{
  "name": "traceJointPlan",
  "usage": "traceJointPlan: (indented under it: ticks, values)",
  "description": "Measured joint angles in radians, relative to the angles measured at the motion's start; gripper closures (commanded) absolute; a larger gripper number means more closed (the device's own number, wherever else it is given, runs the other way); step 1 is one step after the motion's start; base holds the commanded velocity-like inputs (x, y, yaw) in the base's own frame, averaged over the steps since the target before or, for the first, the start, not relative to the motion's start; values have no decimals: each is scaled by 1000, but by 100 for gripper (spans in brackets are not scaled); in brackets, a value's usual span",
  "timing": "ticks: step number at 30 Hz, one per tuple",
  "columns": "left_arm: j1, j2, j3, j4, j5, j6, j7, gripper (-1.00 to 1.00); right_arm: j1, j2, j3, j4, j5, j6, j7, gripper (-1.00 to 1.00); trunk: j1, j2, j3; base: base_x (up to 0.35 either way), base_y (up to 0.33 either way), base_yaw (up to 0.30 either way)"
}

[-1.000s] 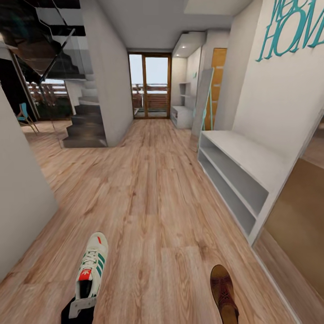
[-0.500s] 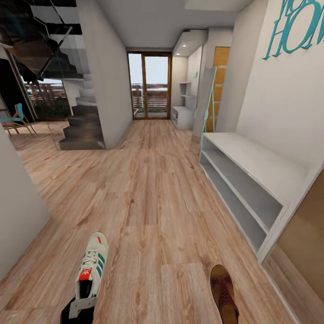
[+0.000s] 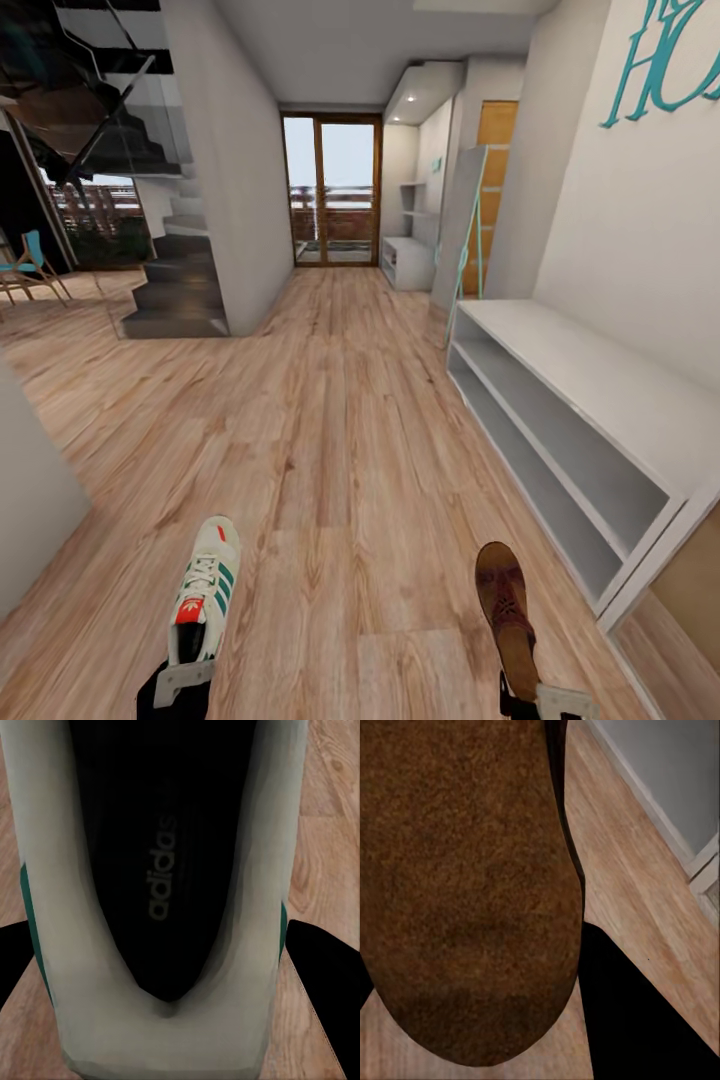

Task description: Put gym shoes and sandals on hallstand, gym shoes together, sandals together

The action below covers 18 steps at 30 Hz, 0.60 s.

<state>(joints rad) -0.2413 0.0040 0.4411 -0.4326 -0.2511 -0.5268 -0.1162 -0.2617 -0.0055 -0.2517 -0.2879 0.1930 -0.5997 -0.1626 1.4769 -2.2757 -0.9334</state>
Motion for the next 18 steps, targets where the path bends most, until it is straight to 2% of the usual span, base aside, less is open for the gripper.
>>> traceJointPlan:
  ticks: [5, 18]
  values:
    - [0, 0, 1, 10, 0, 0, 0, 100, 0, -3, 0, -43, 0, 1, 0, 100, 0, 0, 0, 338, 0, 0]
    - [0, 0, 3, 28, 0, 0, 0, 100, 0, -4, 4, -14, 3, 1, 2, 100, 0, 0, 0, 338, 0, 0]
